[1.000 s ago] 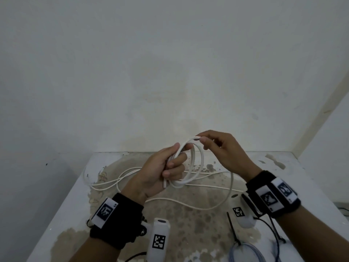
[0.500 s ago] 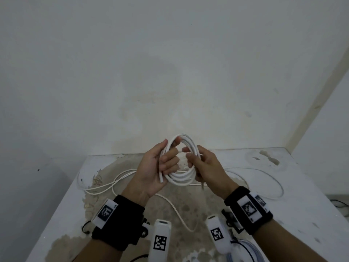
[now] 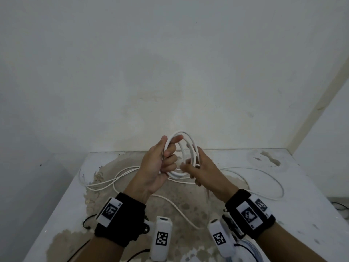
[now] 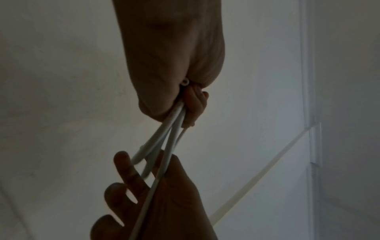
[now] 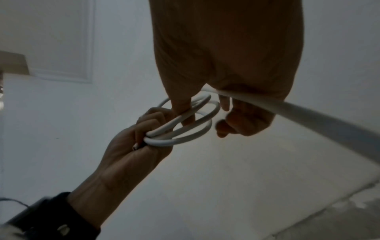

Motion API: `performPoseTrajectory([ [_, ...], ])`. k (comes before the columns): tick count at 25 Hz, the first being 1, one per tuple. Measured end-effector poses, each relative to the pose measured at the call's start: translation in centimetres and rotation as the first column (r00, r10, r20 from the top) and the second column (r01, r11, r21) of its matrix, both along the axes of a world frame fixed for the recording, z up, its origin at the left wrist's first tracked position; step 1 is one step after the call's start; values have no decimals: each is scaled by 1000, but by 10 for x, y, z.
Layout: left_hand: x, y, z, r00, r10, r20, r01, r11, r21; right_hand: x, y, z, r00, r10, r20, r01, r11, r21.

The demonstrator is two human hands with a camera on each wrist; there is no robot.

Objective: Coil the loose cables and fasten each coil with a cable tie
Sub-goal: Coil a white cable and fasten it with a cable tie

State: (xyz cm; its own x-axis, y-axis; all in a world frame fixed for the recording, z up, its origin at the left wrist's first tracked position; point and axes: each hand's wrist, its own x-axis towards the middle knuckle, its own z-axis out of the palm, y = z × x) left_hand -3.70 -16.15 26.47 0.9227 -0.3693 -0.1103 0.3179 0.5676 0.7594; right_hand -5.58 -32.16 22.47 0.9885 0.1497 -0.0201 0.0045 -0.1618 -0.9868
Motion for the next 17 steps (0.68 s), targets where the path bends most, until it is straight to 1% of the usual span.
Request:
performPoseTrajectory([
  [1, 0, 2, 1, 998, -52, -35, 52, 999, -4, 0, -1, 0, 999, -24, 32, 24, 999, -23],
  [3, -1, 6, 2, 987, -138, -82, 135, 990, -38, -2, -1, 3, 988, -72, 137, 69, 997, 24],
  [5, -1, 6, 3, 980, -172, -96, 163, 982, -93, -5, 1, 4, 971, -78, 226, 61, 995, 81],
  [6, 0, 5, 2, 981, -169, -94, 158, 981, -112, -7, 2, 4, 970, -82, 230, 61, 993, 99],
  [8, -1, 2, -2, 990, -125, -65, 118, 988, -103, -11, 1, -1, 979, -76, 187, 55, 992, 115],
  [10, -3, -1, -6, 997, -80, -23, 78, 994, -75, -17, 3, -5, 994, -34, 104, 15, 984, 176],
  [12, -4, -2, -10, 996, -84, -17, 83, 993, -81, -20, 5, -9, 999, -12, 34, 2, 958, 286],
  [13, -3, -2, -10, 994, -111, -26, 108, 990, -87, -20, 5, -10, 999, -25, 20, 18, 951, 309],
  [15, -1, 0, -7, 985, -168, -44, 166, 985, -51, -15, 3, -10, 995, -90, 34, 79, 966, 246],
  [17, -1, 0, -4, 985, -168, -33, 169, 985, 46, -12, 0, -9, 990, -131, 57, 120, 979, 165],
])
